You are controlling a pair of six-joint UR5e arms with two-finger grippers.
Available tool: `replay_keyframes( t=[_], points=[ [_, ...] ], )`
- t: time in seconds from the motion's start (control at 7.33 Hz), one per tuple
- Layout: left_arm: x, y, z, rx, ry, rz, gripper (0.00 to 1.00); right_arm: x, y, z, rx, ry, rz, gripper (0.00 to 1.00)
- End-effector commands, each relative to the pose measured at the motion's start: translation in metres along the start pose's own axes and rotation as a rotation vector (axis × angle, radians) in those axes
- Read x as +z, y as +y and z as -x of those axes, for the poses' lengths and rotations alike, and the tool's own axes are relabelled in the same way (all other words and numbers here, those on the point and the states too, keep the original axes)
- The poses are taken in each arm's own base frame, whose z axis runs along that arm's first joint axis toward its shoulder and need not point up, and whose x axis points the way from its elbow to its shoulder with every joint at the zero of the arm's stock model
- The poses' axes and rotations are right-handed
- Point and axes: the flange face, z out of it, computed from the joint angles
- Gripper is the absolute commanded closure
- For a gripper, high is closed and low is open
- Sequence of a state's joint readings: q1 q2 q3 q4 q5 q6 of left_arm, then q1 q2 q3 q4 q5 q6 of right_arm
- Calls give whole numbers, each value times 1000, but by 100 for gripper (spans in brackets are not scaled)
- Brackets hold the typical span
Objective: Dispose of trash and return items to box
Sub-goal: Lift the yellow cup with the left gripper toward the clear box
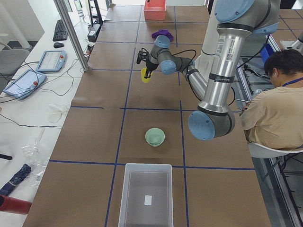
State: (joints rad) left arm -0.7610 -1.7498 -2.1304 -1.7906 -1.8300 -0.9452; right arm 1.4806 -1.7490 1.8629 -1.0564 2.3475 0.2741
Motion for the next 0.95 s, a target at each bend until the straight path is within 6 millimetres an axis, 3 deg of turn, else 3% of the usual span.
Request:
replay_keyframes(
  t=[0.0,0.27,0.55,0.68,0.82],
  points=[
    [-67,-26,146,295,-83,4,100,8,-2,11,-39,-7,-4,0],
    [-98,-2,268,508,-109,95,100,11,1,10,-36,-9,6,0],
    [-105,17,433,664,-196,167,100,12,1,9,-31,-8,10,0],
    [-102,32,478,702,-176,185,100,12,1,9,-31,-8,10,0],
    [-97,41,498,710,-180,190,100,12,1,9,-32,-8,9,0]
  ],
)
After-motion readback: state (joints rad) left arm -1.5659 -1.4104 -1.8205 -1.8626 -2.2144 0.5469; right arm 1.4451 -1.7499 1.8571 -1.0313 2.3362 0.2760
